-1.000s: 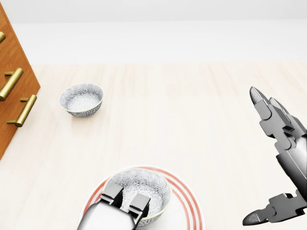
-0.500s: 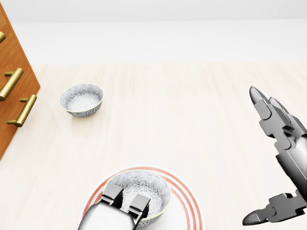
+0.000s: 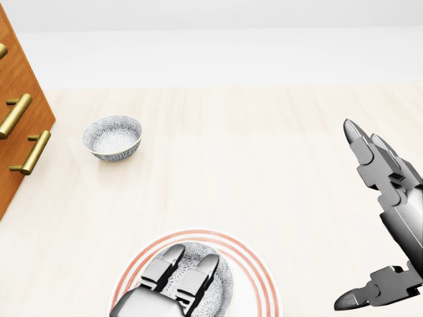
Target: Put the bowl in the middle on the plate.
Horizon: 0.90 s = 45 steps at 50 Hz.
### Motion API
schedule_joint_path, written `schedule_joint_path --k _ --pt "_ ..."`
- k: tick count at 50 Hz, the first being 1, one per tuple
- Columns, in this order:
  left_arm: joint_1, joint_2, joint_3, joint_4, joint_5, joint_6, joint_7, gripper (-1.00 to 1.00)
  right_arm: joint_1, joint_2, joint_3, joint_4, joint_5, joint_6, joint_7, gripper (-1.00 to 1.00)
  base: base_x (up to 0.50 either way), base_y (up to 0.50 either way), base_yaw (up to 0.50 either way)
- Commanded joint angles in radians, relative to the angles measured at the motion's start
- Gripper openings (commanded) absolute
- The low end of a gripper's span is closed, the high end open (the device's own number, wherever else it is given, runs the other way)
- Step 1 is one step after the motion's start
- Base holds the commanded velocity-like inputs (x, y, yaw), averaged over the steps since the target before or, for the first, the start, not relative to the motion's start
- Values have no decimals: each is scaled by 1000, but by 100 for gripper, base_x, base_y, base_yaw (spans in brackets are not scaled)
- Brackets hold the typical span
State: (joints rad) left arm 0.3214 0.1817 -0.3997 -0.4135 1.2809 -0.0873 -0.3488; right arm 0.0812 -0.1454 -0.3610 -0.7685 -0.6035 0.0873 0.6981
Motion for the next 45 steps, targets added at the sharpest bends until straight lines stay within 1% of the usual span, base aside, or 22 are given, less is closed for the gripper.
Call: schedule_joint_path --k 1,11,18,19,21,23,24,25,26,27,30,33,35,36,37,38,39,41,42,43,44,45 --pt "12 9 43 -48 -65 0 -59 100 0 -1 -2 5 3 0 0 100 0 0 0" --pt "30 -1 136 -104 -156 0 -155 100 -3 -2 0 -3 -1 0 0 100 0 0 0" --pt "90 -2 282 -216 -441 0 -349 100 0 -1 0 8 1 0 0 100 0 0 0" --pt "103 -3 313 -253 -520 0 -349 100 0 -1 1 4 0 0 0 100 0 0 0" --pt "107 -20 339 -274 -553 0 -349 100 -1 -1 1 4 -1 0 0 100 0 0 0" --pt "140 -31 387 -344 -708 0 -349 100 -1 -1 1 2 -2 0 0 100 0 0 0" --pt "145 -40 447 -379 -797 0 -349 100 -3 -2 1 -1 -4 0 0 100 0 0 0" --pt "142 -59 461 -380 -804 0 -349 100 -2 -1 1 0 -2 0 0 100 0 0 0" --pt "185 -46 525 -412 -908 0 -349 100 -2 -1 0 1 -2 0 0 100 0 0 0" --pt "222 -68 591 -459 -1055 0 -349 100 -2 -2 0 -4 -2 0 0 100 0 0 0" --pt "314 -159 788 -495 -1326 0 -349 100 -3 -2 0 -7 -2 0 0 100 0 0 0" --pt "264 -226 1155 -517 -1653 0 -349 100 -3 -2 -2 -6 1 0 0 100 0 0 0" --pt "190 -177 1376 -491 -1798 0 -349 100 0 -1 -2 -2 2 0 0 100 0 0 0" --pt "198 -143 1442 -473 -1885 58 -349 100 0 -1 -2 1 2 0 0 100 0 0 0" --pt "164 -52 1612 -365 -2010 154 -349 100 2 0 -2 -1 2 0 0 100 0 0 0" --pt "147 -12 1687 -324 -2067 175 -349 100 2 0 -2 -1 3 0 0 100 0 0 0" --pt "158 70 1804 -220 -2174 175 -349 100 1 -1 -1 0 1 0 0 100 0 0 0" --pt "198 150 1886 -98 -2290 175 -349 100 3 1 -3 2 4 0 0 100 0 0 0" --pt "221 174 1883 -48 -2285 175 -349 100 4 1 -3 1 5 0 0 100 0 0 0" --pt "308 206 1774 78 -2237 81 -349 100 6 2 -3 1 4 0 0 100 0 0 0" --pt "339 226 1751 142 -2259 32 -349 100 6 2 -3 -2 4 0 0 100 0 0 0" --pt "329 282 1747 275 -2256 0 -349 100 5 2 -5 -7 5 0 0 100 0 0 0"
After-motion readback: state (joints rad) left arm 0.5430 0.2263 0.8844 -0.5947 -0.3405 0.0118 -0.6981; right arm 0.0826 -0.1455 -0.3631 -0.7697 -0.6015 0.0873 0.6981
